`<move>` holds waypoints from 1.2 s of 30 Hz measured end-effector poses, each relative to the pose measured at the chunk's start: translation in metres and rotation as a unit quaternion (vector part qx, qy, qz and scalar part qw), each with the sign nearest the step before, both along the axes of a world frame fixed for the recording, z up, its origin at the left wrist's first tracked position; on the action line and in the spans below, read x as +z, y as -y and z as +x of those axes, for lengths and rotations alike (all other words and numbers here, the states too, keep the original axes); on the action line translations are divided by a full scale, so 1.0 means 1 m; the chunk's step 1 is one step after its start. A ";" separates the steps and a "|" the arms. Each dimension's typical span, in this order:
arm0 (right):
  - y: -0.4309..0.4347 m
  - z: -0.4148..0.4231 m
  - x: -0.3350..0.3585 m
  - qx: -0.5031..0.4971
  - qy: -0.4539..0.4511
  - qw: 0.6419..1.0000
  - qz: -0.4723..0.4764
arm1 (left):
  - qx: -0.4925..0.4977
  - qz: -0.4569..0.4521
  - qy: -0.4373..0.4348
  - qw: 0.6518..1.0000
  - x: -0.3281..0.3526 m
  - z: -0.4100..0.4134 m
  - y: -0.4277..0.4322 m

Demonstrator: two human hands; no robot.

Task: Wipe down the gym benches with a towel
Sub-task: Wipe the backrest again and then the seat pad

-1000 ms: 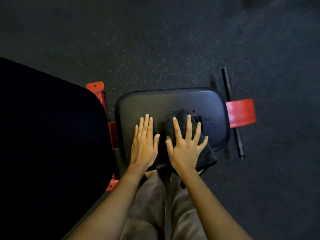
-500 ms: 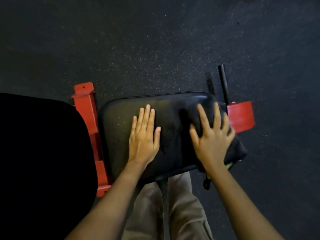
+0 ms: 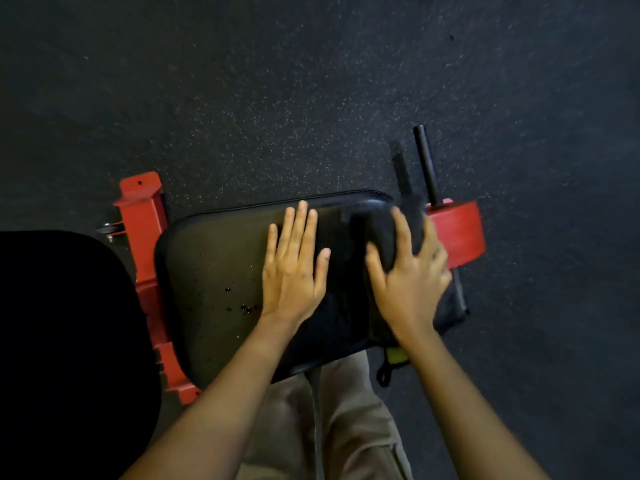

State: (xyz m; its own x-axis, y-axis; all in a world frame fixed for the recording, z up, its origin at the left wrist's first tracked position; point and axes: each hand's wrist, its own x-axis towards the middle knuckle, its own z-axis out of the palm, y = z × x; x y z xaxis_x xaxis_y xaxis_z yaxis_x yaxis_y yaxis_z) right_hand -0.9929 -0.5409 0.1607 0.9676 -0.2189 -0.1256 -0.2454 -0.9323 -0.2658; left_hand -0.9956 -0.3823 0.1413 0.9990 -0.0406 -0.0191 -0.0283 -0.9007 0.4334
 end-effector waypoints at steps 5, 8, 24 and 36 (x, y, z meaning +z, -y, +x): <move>0.016 -0.037 0.002 -0.052 -0.043 0.993 0.096 | -0.015 0.069 -0.047 0.996 -0.006 0.003 0.003; 0.015 0.020 0.005 -0.020 -0.071 0.993 0.091 | -0.016 0.091 -0.046 0.995 -0.007 0.003 0.006; 0.038 0.135 -0.002 0.153 -0.245 0.930 0.229 | -0.006 0.087 -0.060 0.994 -0.005 0.005 0.007; 0.001 0.146 -0.005 0.278 -0.228 0.923 0.134 | -0.008 0.105 -0.059 0.993 -0.007 0.005 0.008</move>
